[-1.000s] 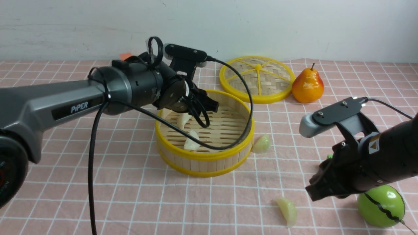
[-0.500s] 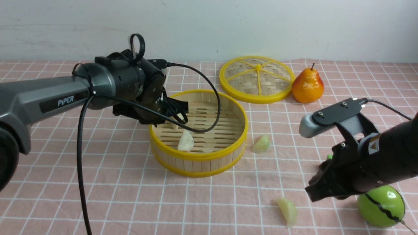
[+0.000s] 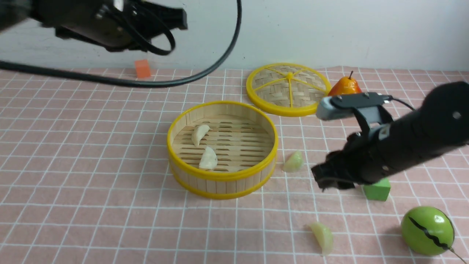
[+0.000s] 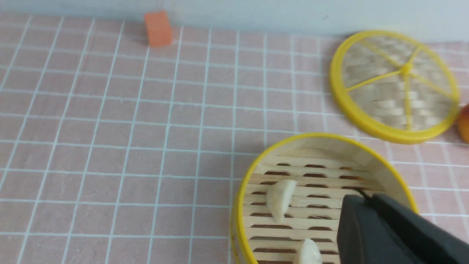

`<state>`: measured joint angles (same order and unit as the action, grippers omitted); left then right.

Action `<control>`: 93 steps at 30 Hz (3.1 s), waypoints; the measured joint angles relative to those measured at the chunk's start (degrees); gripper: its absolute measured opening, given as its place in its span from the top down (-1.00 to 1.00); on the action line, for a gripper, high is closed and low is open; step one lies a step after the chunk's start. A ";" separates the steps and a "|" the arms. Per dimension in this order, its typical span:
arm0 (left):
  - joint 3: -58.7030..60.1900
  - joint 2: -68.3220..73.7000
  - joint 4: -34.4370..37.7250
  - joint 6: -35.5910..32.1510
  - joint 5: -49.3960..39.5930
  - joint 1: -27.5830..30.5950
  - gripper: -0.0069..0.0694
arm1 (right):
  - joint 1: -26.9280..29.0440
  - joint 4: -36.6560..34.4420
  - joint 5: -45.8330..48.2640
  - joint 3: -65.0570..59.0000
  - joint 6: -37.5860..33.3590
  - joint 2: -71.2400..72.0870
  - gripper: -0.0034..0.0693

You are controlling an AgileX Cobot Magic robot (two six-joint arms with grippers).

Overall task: Put the dumplings into the steamer on the table with the pink tablecloth.
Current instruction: 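Reach for and grasp a dumpling lying on the table beside the steamer, then place the dumpling in the bamboo steamer basket with the right gripper, then reach for and grasp a dumpling lying on the table beside the steamer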

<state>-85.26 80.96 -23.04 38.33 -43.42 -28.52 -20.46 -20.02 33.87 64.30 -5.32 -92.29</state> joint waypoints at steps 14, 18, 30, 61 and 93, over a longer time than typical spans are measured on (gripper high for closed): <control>34.87 -31.86 -4.08 -0.96 -12.43 -0.20 0.85 | 4.49 -11.05 -8.08 21.14 0.47 -28.55 -0.32; 43.63 -39.33 -4.69 -0.96 -13.31 -0.20 0.85 | 4.49 -10.94 -8.77 23.61 0.47 -31.64 -0.17; 54.93 -44.32 -5.97 -0.04 -13.27 -0.20 0.85 | 4.33 -3.58 -2.79 25.22 -7.31 -31.34 0.42; 55.57 -44.32 -9.31 6.56 1.52 -0.20 0.85 | -5.98 4.74 10.97 60.00 -10.18 -41.08 0.51; 57.48 -44.32 -7.04 11.37 5.87 -0.20 0.82 | -5.99 15.43 36.15 34.88 6.88 -14.68 -0.43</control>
<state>-27.78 36.63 -30.08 49.70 -37.55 -28.73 -26.45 -4.59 70.02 99.19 1.56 -106.97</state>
